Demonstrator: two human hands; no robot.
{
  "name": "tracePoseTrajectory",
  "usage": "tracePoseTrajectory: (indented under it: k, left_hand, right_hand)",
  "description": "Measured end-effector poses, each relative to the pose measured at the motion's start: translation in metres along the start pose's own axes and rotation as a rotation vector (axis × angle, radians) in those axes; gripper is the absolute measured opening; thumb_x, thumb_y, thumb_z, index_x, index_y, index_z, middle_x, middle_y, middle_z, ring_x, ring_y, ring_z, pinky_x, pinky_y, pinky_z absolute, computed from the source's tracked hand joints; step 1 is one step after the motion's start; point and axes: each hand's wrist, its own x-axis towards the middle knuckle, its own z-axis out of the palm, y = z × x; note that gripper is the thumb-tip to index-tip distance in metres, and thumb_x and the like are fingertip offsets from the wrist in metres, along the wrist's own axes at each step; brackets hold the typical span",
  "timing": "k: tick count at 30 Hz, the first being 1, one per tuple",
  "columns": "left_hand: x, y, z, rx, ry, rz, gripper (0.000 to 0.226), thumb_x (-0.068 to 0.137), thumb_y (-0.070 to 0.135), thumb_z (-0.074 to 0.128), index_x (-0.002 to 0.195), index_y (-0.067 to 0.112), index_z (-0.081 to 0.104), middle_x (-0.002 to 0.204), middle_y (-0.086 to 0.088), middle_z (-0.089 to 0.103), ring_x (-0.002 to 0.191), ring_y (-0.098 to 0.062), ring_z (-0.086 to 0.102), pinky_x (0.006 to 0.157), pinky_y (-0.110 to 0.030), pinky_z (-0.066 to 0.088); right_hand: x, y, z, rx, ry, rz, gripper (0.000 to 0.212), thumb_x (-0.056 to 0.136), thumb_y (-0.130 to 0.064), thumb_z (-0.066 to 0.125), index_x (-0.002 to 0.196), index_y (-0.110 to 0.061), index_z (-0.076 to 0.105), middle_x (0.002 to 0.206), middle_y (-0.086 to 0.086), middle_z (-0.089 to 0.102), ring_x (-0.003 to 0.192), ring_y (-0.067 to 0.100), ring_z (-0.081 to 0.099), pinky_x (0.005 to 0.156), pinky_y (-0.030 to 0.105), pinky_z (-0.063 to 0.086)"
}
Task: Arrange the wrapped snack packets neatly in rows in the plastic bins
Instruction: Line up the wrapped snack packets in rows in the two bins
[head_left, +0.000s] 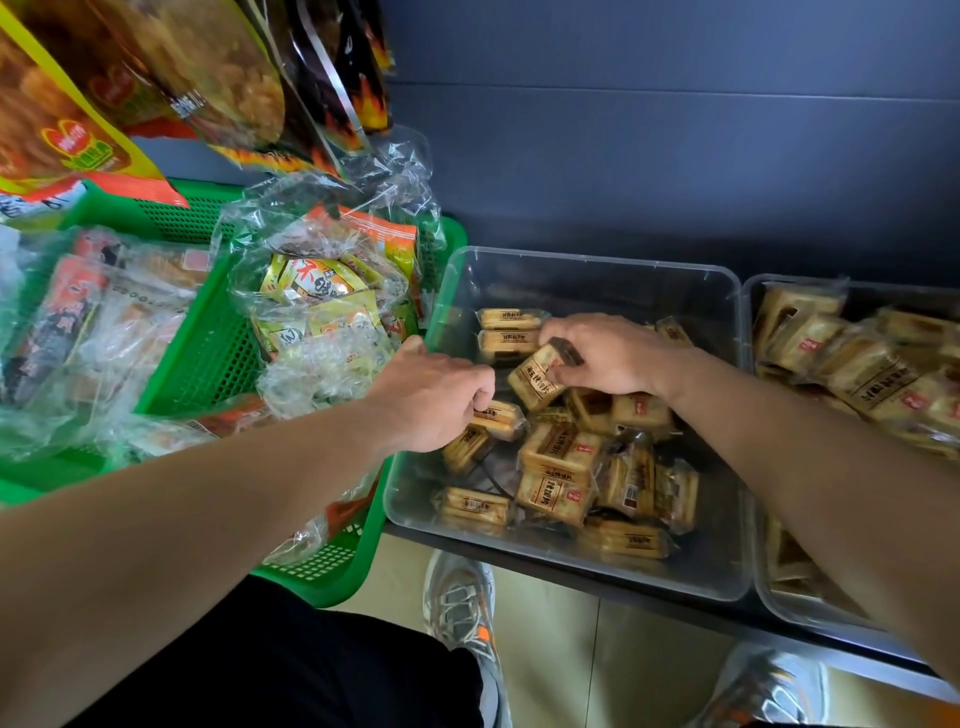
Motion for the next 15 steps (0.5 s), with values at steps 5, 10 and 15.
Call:
tracePoseTrajectory:
  k: [5, 10, 15]
  left_hand:
    - [0.0, 0.001, -0.004, 0.075, -0.097, 0.0, 0.03, 0.088, 0.054, 0.066, 0.103, 0.037, 0.048, 0.093, 0.018, 0.061, 0.087, -0.013, 0.056, 0.092, -0.038, 0.029]
    - [0.001, -0.004, -0.01, -0.06, -0.045, -0.045, 0.022, 0.096, 0.044, 0.063, 0.104, 0.036, 0.044, 0.094, 0.014, 0.061, 0.086, -0.013, 0.056, 0.097, -0.036, 0.038]
    - [0.002, -0.019, -0.028, -0.327, 0.048, -0.133, 0.022, 0.092, 0.031, 0.072, 0.109, 0.029, 0.059, 0.112, 0.005, 0.069, 0.098, -0.017, 0.064, 0.082, -0.029, 0.045]
  right_hand:
    - [-0.004, -0.003, 0.009, 0.248, 0.156, 0.113, 0.031, 0.086, -0.037, 0.078, 0.111, -0.034, 0.059, 0.11, -0.008, 0.065, 0.101, 0.016, 0.061, 0.087, 0.04, 0.053]
    - [0.01, -0.025, 0.027, 0.315, 0.269, 0.129, 0.026, 0.082, -0.021, 0.081, 0.09, -0.028, 0.056, 0.094, -0.007, 0.062, 0.084, 0.014, 0.061, 0.077, 0.037, 0.053]
    - [0.026, -0.042, 0.038, 0.209, 0.311, 0.1, 0.027, 0.081, -0.024, 0.08, 0.086, -0.026, 0.053, 0.105, -0.002, 0.053, 0.09, 0.022, 0.059, 0.086, 0.042, 0.052]
